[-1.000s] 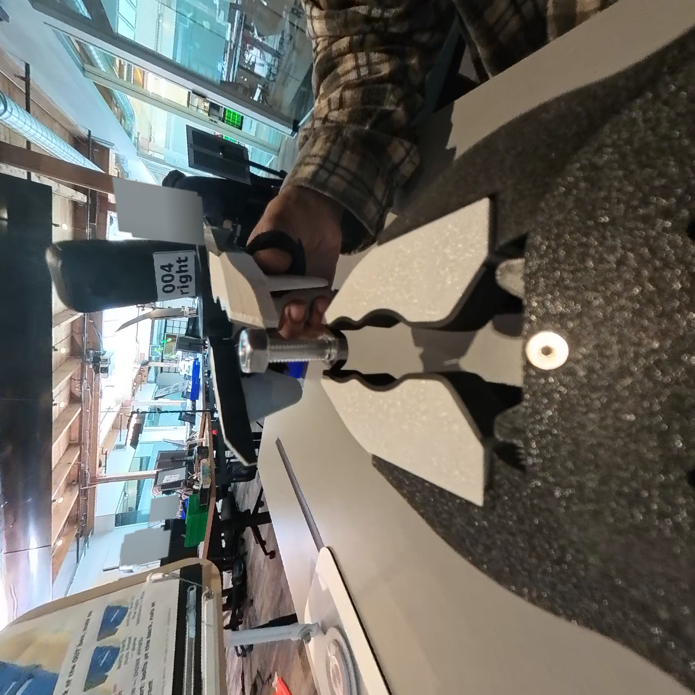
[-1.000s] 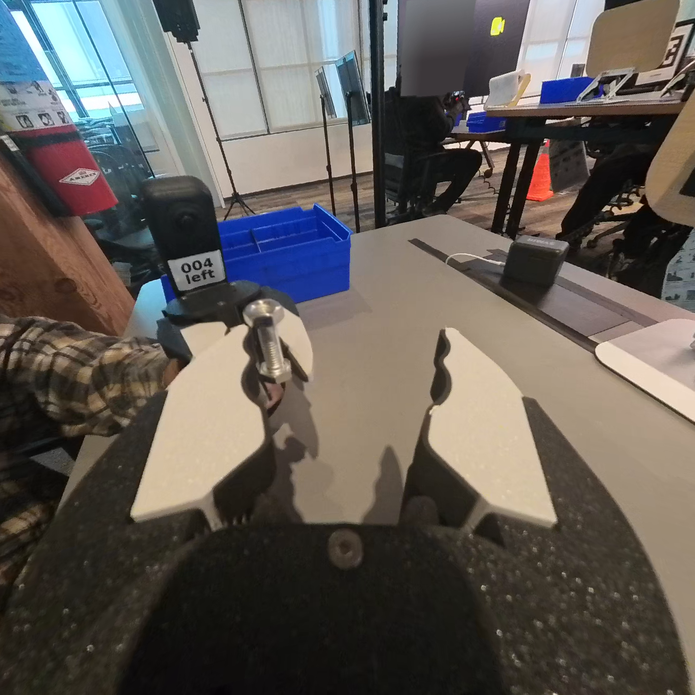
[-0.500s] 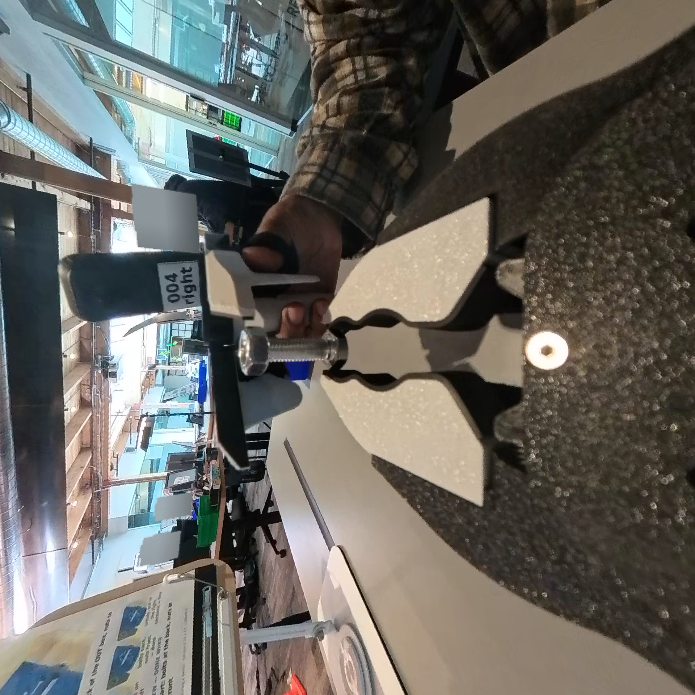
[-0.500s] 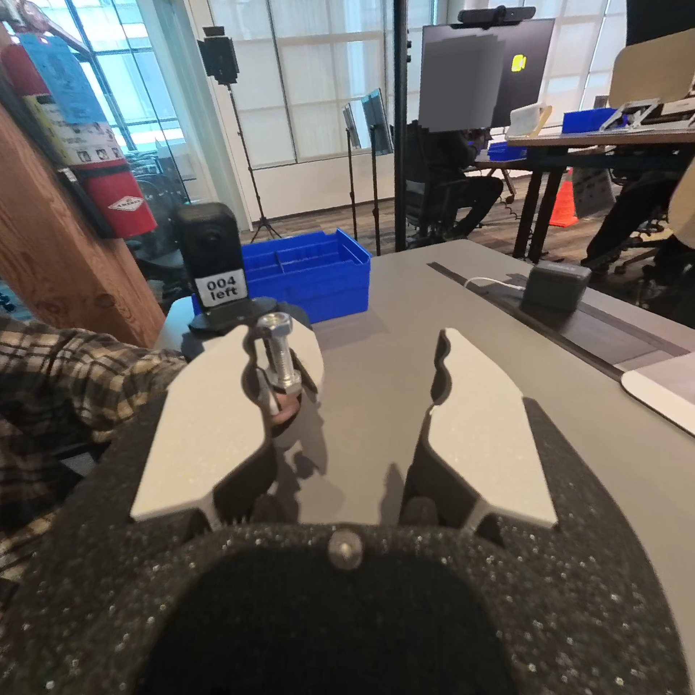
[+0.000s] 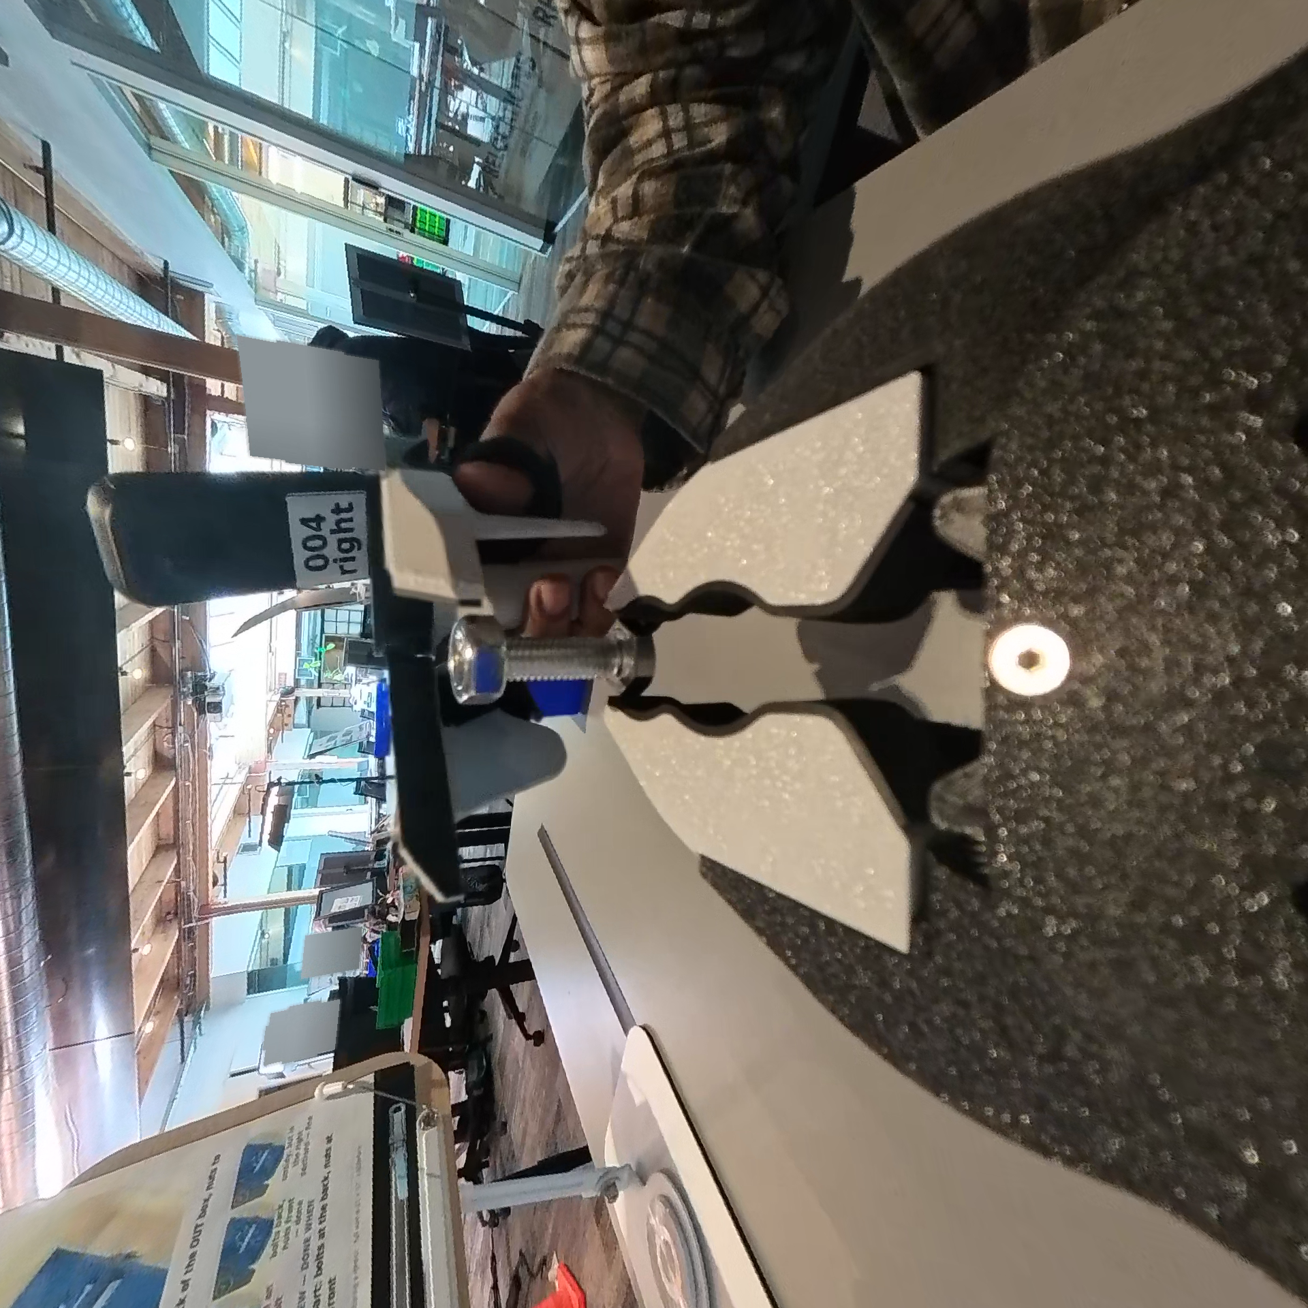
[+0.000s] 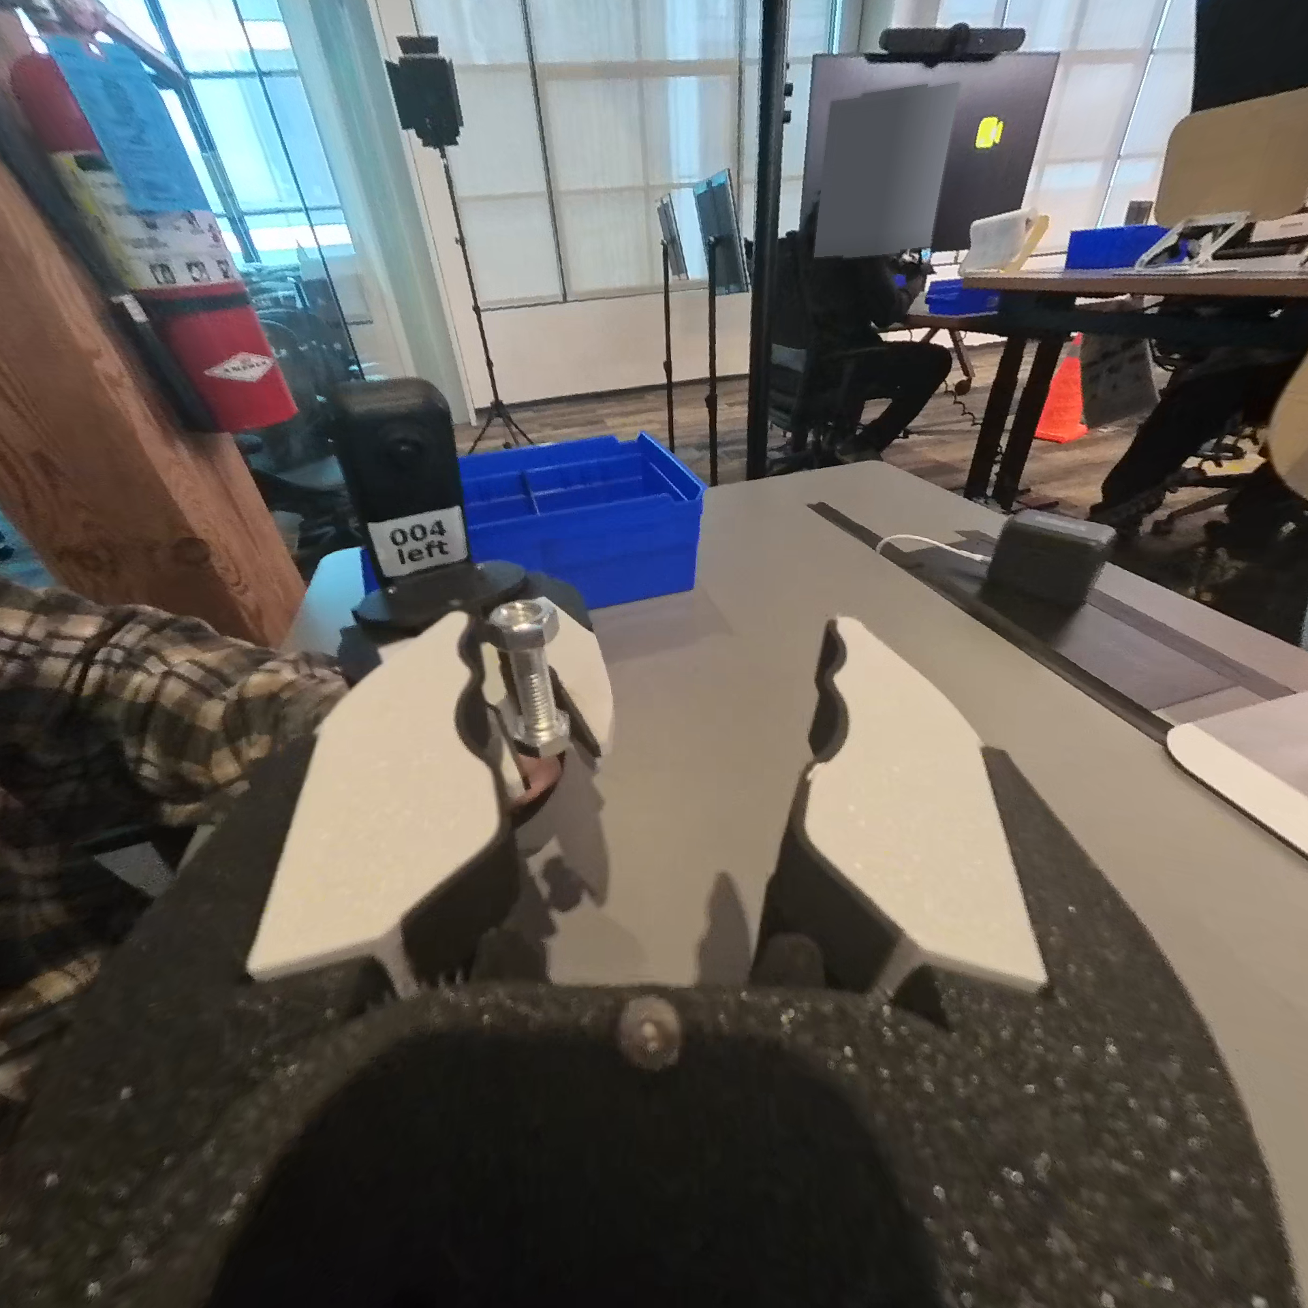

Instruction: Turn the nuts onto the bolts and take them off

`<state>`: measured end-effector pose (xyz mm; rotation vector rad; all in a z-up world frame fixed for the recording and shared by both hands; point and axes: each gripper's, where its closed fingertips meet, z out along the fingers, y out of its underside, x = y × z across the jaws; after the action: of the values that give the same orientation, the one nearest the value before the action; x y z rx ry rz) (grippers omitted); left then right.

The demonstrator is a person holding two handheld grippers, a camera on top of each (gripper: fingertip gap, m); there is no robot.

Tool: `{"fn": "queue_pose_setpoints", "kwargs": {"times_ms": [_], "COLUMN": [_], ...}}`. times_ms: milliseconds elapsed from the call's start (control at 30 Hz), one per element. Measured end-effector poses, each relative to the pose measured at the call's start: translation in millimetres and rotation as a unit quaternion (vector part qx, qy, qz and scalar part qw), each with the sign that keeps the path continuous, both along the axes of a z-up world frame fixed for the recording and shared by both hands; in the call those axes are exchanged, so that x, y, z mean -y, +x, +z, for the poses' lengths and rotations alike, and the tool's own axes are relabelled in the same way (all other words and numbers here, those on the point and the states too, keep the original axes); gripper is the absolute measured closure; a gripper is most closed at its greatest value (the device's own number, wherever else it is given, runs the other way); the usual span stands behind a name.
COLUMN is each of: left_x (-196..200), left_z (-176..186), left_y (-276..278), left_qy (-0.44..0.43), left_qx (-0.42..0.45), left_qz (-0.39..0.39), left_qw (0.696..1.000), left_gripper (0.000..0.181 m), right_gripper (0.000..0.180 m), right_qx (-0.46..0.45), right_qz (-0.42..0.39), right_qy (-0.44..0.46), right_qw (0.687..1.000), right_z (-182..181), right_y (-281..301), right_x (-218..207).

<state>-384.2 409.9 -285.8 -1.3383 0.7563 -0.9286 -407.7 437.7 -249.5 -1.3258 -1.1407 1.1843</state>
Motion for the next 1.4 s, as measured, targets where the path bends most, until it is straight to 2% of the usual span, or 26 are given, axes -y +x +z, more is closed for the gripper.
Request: {"fn": "queue_pose_setpoints", "kwargs": {"times_ms": [1400], "left_x": [0.9], "left_z": [1.6], "left_y": [0.9], "left_qy": [0.008], "left_qx": [-0.005], "left_qz": [0.003], "left_qw": [1.0], "left_gripper": [0.161], "right_gripper": [0.091], "right_qx": [-0.003], "right_qz": [0.011], "right_qy": [0.023], "right_qw": [1.0], "right_z": [6.7], "right_y": [-0.5], "right_x": [3.8]}}
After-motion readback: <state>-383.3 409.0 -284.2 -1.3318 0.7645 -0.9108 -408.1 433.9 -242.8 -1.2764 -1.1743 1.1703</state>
